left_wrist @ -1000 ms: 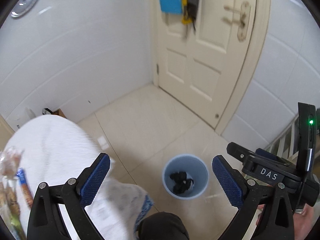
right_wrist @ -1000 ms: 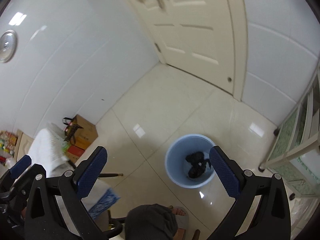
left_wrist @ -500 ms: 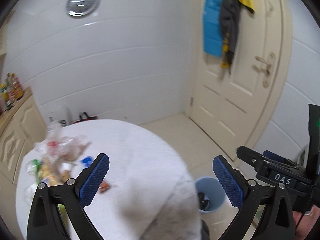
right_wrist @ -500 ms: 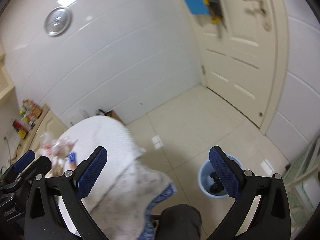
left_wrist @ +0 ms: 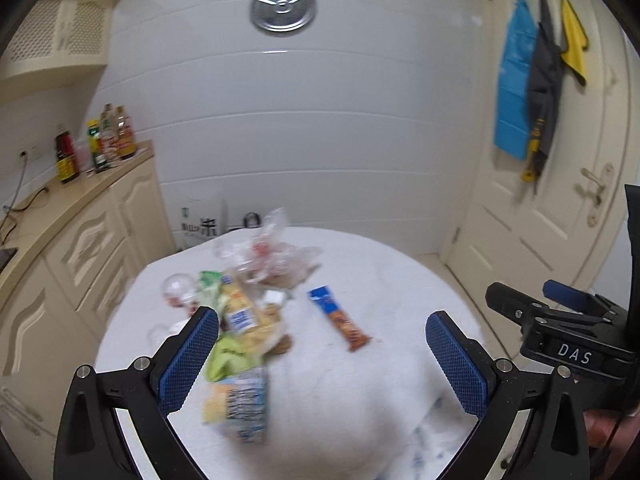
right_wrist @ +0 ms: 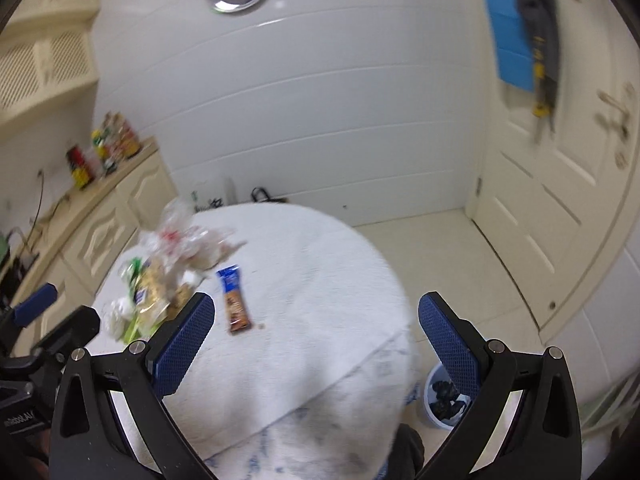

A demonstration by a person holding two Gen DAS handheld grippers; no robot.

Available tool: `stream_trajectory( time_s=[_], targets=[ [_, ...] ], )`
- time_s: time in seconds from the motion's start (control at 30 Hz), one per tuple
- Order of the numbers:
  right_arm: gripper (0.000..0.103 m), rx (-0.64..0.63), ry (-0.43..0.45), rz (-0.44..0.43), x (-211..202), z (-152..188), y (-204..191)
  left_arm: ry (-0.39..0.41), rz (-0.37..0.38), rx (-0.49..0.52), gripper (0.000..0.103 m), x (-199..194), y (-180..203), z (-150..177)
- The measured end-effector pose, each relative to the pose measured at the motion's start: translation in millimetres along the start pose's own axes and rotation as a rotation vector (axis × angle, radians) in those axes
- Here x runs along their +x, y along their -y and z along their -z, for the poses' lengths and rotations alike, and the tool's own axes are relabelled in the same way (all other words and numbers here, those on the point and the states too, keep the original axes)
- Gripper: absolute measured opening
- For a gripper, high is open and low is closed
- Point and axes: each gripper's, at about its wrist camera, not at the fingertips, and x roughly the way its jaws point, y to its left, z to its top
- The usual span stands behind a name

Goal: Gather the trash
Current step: 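Return both tools to the table over the remaining trash, then grasp the blue snack bar with the right tool while the left tool grasps the milk carton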

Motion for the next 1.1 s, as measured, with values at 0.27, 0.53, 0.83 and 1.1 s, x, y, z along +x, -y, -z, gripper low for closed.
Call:
stream_trajectory(
  time_s=[0.27,0.53,0.83,1.1],
  targets=[
    [0.103,-0.125,-0.062,-0.040,36.0,8.3,-51.5,-0.061,-0.106,-0.079,0.102,-5.8,-35.5,17.8],
    [0.103,-0.200,-0.149,-0.023,79.9,18.1,-81.3,-0.179,-0.122,-0.108,0.102,42.0,-53.6,-0.6],
    [0.103,-0.215,-0.206,-0.034,122.8,16.0,-88.0,-0.302,-0.107,-0.117,0.102,114.8,-73.5,14.4],
    [0.081,-0.260,-0.250,-0.044,160.4,16.0,-99.7,-0.362,-0.079,-0.145,0.080,158.1,-77.2,19.4]
  ],
)
